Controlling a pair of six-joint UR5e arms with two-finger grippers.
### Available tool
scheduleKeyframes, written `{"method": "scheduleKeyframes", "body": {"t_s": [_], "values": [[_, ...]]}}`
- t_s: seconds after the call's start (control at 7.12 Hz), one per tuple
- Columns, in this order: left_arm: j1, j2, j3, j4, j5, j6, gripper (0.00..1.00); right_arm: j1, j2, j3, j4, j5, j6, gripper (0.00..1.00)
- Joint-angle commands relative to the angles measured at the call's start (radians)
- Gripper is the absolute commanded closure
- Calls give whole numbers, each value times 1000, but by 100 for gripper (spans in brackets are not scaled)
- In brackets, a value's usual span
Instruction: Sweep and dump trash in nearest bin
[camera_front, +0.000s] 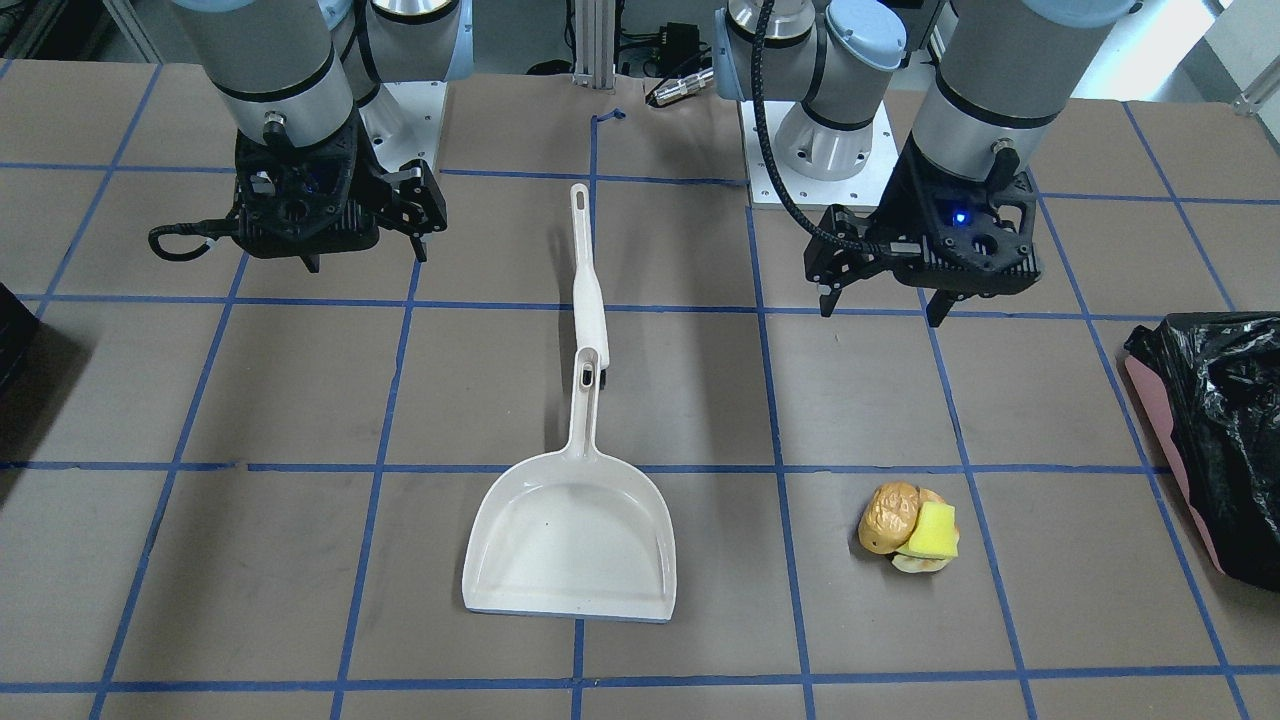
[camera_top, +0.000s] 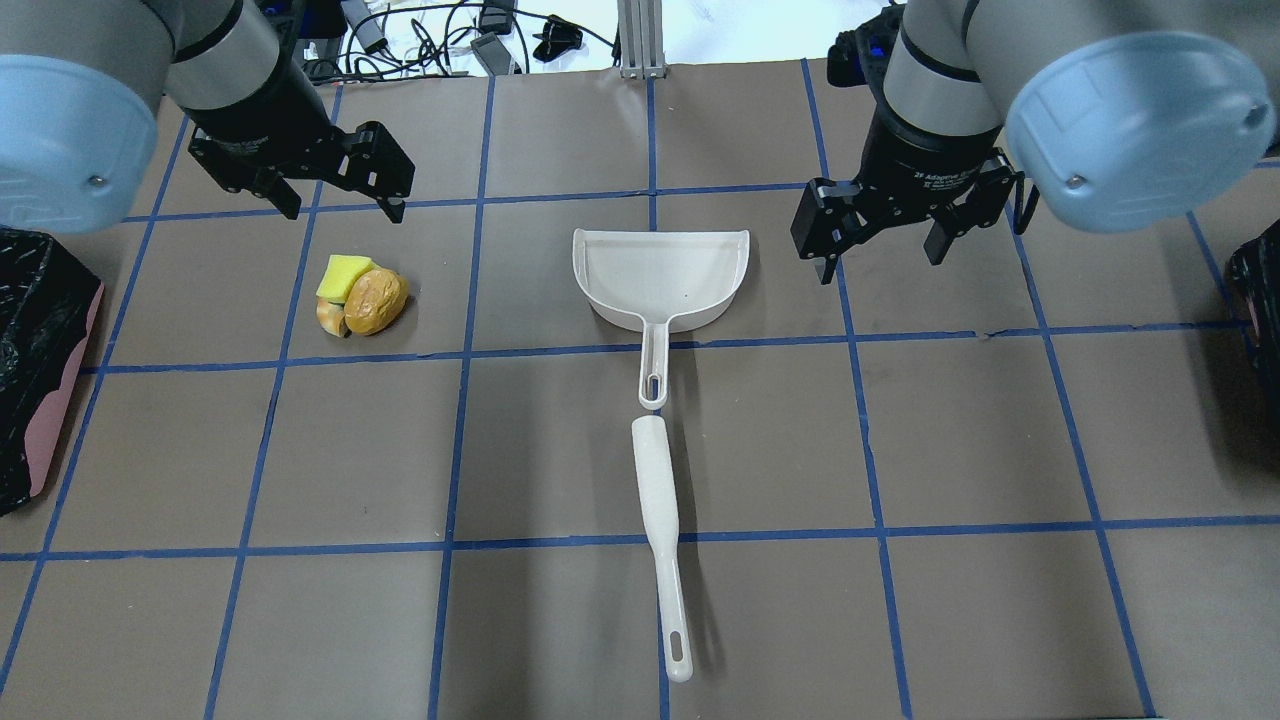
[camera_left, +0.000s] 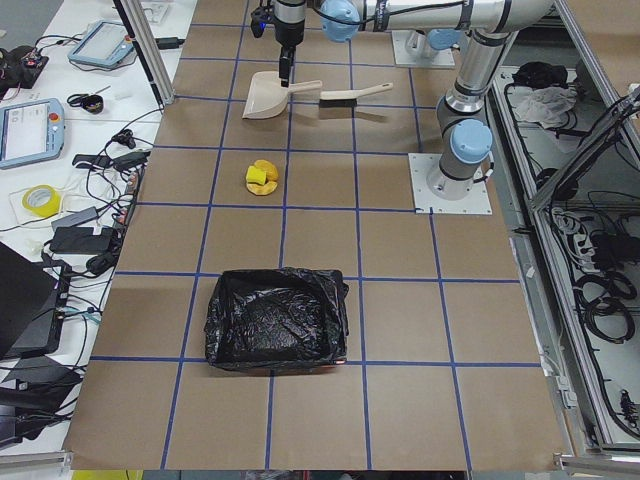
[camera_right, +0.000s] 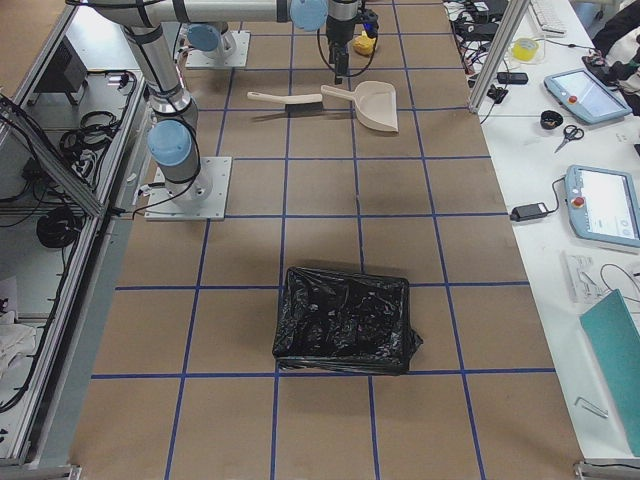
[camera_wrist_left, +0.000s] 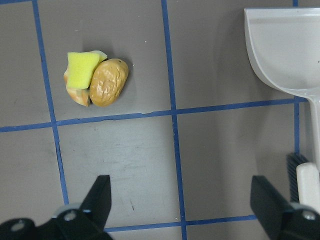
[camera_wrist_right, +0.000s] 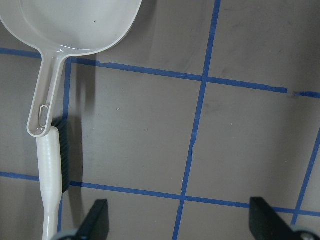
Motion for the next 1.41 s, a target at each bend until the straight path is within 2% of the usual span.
{"method": "scheduleKeyframes", "body": {"t_s": [0.0, 0.98, 1.26], "values": [[-2, 2, -2, -1, 0, 0, 0, -1, 1, 2, -3, -3, -1, 0], [-4, 2, -6, -10, 2, 0, 0, -4, -5, 2, 11, -21, -55, 0], [1, 2, -38, 7, 11, 2, 0, -2, -5, 2, 11, -20, -51, 0]]}}
